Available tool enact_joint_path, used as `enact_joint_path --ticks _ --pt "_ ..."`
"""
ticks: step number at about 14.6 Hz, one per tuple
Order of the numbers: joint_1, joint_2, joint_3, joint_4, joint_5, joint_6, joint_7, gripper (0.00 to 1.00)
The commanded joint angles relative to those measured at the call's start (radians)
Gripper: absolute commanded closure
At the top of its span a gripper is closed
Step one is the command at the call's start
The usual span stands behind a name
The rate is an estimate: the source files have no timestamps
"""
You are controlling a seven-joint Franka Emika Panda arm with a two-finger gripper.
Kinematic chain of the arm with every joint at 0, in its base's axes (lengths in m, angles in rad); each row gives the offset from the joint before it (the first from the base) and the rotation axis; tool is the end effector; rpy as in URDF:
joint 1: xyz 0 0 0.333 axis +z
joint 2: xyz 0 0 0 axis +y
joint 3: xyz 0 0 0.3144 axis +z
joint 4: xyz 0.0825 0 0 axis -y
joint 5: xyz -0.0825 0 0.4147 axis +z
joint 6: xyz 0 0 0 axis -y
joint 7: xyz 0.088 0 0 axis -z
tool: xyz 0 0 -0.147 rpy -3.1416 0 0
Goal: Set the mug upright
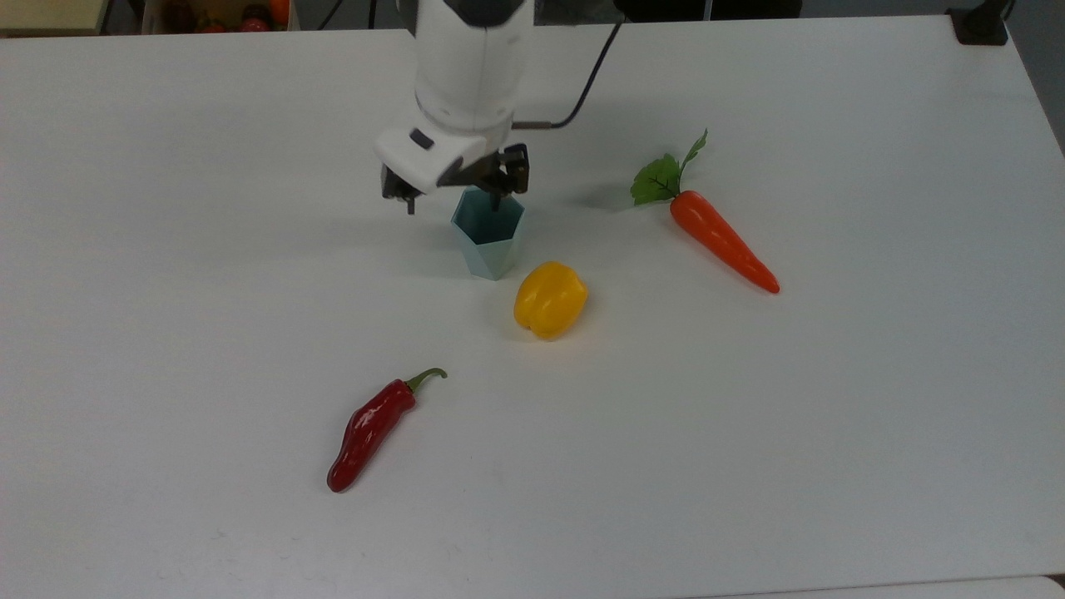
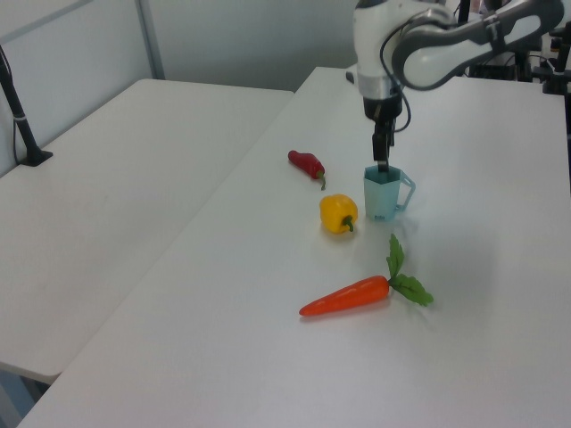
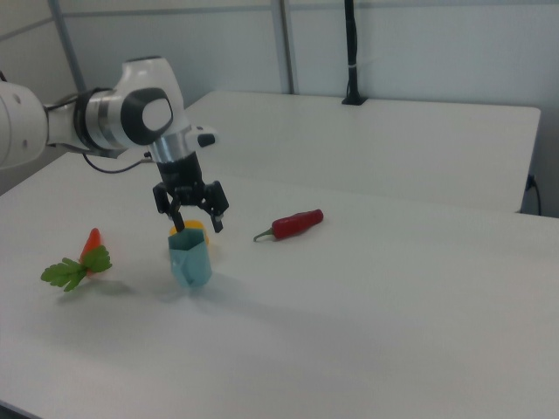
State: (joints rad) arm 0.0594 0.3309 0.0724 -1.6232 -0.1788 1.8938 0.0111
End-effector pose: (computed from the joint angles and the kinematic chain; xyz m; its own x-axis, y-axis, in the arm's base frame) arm 0.6724 0.0655 0.3746 0.9829 0.1738 -0.0612 0.1809 -0.9731 0.1425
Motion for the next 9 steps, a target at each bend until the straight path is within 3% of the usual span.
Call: enact_joint_path --ticks 1,3,6,9 --pt "-0.045 -0.162 0.000 -0.030 0.039 -0.073 0.006 0.00" --pt "-0.087 -0.251 -0.005 -0.030 0.132 -0.131 0.004 0.00" --pt "-0.110 -0.314 -0.009 -0.029 0.147 -0.200 0.004 0.00" --pt "-0.098 -0.332 -0.054 -0.018 0.147 -0.226 0.001 0.00"
